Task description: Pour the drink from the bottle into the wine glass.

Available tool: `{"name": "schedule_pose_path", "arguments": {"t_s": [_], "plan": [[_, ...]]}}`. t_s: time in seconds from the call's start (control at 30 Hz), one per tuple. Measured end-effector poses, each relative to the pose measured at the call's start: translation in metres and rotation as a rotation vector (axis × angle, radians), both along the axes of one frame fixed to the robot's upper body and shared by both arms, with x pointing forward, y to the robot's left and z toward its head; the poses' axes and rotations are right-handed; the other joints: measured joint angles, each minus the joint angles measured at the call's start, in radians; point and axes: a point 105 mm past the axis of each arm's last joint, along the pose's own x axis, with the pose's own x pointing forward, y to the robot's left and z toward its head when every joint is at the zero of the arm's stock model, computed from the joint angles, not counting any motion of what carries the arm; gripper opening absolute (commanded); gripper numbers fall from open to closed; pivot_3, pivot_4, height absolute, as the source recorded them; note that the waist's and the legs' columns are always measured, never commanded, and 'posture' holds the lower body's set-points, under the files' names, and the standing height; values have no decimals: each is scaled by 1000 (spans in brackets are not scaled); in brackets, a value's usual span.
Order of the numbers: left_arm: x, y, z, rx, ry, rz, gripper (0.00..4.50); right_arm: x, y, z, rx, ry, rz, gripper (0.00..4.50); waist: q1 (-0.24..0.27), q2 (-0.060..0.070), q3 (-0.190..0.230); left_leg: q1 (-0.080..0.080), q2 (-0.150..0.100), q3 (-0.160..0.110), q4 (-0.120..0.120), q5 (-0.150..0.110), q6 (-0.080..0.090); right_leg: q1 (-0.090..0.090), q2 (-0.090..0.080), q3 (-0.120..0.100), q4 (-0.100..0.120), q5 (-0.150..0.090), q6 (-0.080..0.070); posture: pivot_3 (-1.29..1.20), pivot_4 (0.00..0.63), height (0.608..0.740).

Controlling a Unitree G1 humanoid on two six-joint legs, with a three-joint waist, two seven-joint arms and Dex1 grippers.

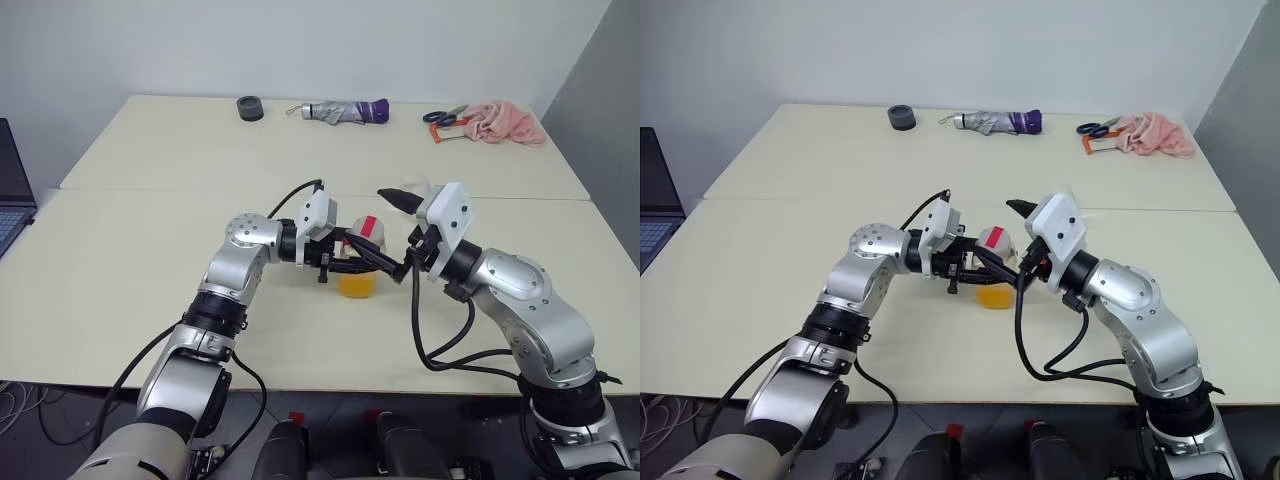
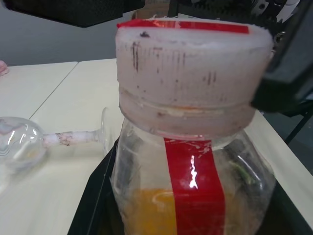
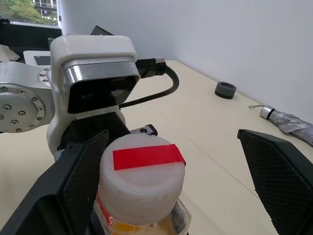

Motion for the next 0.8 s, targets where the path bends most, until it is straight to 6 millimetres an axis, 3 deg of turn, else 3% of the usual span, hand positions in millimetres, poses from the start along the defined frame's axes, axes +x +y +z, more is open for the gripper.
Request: {"name": "schedule_pose_path", "arguments": {"t_s": [0.8], "plan": [[3, 7, -2, 1, 24, 34, 1762, -8, -21, -8, 19, 85, 9, 4500, 0, 0, 0, 0, 0, 0, 0, 0, 0, 0, 0, 0, 0, 0, 0, 0, 150, 740]]}}
